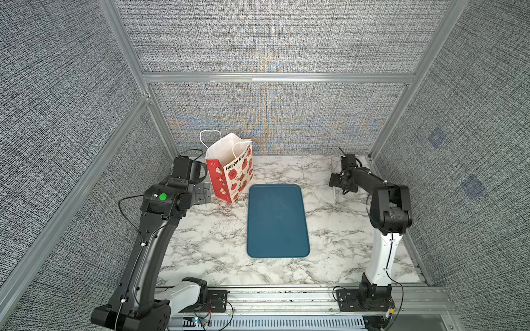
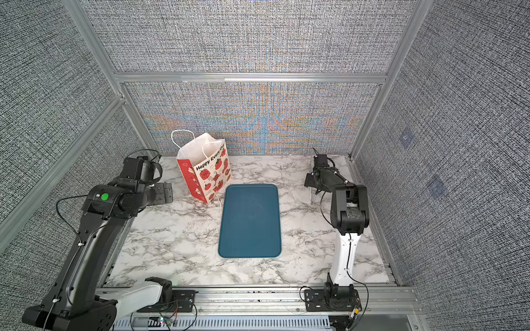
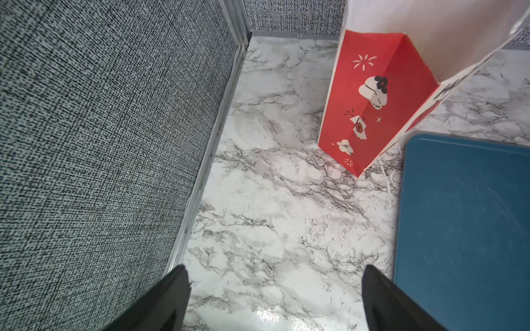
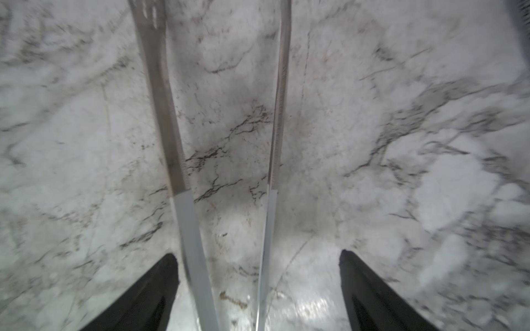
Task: Pack bread into a paper bag
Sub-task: Place the clamp at the center of the board.
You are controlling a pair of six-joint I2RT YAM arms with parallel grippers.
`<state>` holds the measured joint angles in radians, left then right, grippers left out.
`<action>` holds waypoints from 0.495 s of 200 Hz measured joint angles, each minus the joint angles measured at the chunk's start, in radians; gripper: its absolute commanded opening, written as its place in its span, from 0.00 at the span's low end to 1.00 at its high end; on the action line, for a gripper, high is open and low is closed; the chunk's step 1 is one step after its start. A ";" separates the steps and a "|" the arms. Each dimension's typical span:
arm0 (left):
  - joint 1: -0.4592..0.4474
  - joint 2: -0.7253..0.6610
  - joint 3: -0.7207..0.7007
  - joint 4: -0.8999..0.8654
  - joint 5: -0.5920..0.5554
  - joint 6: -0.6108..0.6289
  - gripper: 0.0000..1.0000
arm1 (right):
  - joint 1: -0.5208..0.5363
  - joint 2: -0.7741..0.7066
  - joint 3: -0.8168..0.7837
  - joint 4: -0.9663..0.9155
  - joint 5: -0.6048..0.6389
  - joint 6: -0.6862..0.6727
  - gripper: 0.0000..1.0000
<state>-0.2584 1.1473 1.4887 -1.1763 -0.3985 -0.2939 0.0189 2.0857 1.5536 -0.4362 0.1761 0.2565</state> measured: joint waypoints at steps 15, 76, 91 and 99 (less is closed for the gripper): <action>0.000 -0.045 -0.081 0.070 -0.005 0.008 0.99 | 0.020 -0.056 -0.026 0.006 0.000 -0.006 0.99; 0.000 -0.170 -0.452 0.354 -0.010 0.054 1.00 | 0.175 -0.352 -0.216 0.024 0.010 -0.013 0.99; 0.000 -0.164 -0.536 0.428 -0.013 0.062 0.99 | 0.245 -0.439 -0.259 0.024 0.009 -0.013 0.99; 0.000 -0.156 -0.578 0.468 -0.016 0.071 0.99 | 0.278 -0.480 -0.277 0.023 0.010 -0.012 0.99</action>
<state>-0.2584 0.9909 0.9108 -0.7078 -0.4141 -0.2226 0.2970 1.6058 1.2762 -0.4137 0.1856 0.2443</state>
